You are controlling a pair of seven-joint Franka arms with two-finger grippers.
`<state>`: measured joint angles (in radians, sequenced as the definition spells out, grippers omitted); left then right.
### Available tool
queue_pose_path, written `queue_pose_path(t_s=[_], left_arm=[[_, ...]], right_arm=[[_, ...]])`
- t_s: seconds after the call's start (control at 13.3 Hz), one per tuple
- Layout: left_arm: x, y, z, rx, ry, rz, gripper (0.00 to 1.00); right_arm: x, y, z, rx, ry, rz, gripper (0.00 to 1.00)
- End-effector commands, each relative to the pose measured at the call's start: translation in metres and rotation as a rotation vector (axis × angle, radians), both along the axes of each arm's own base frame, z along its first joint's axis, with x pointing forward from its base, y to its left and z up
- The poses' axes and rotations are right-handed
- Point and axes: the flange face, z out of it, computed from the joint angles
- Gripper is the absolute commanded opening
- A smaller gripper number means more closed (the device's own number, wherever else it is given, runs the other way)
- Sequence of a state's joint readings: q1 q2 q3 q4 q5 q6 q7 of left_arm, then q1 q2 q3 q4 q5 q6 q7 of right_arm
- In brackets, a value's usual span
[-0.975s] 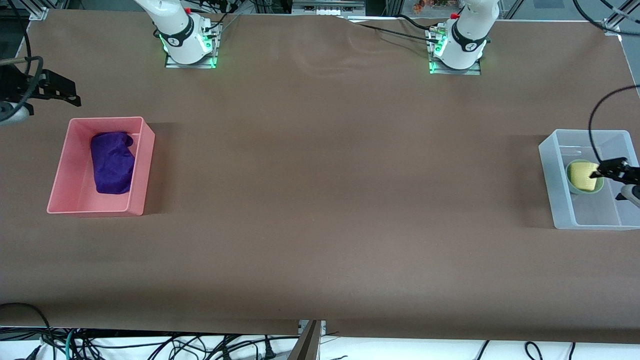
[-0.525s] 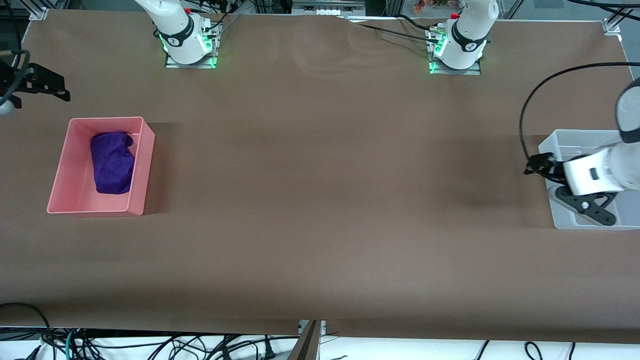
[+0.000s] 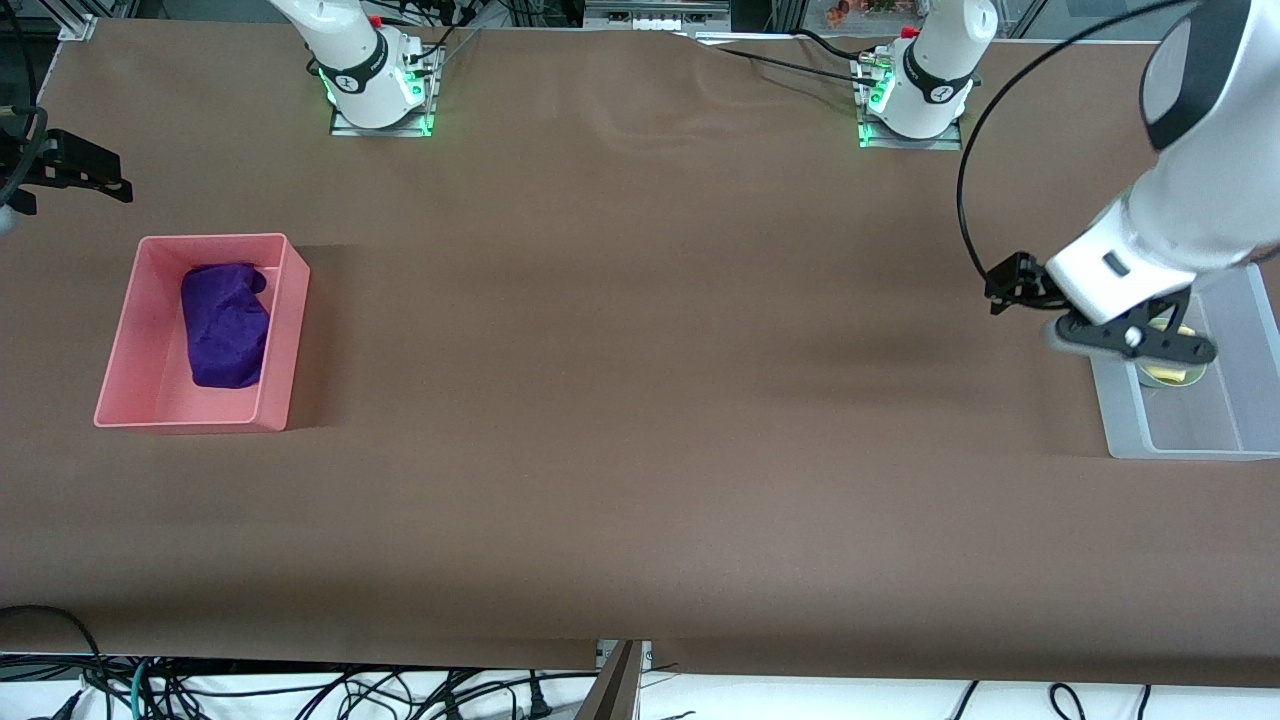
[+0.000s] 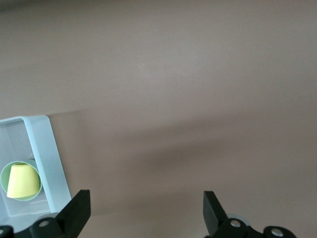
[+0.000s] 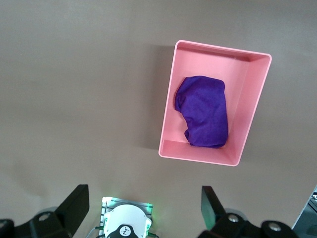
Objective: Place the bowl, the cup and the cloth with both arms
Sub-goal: 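Release the yellow cup in the clear bin and raise the left gripper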
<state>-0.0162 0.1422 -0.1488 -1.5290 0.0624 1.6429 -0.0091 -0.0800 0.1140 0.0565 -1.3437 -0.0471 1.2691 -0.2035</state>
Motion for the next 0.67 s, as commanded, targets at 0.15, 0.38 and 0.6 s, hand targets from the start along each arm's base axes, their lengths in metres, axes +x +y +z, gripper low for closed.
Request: queue_pose_path(t_s=[0.15, 0.38, 0.6], left_arm=[[-0.067, 0.019, -0.021, -0.029, -0.074, 0.048, 1.0], [-0.067, 0.018, -0.022, -0.031, -0.071, 0.048, 1.0], [-0.067, 0.019, -0.022, -0.031, -0.071, 0.049, 1.0]], right_arm=[[0.001, 0.004, 0.003, -0.004, -0.001, 0.015, 1.0], [0.001, 0.004, 0.003, -0.004, -0.001, 0.013, 1.0], [0.001, 0.004, 0.003, -0.004, -0.001, 0.013, 1.0]])
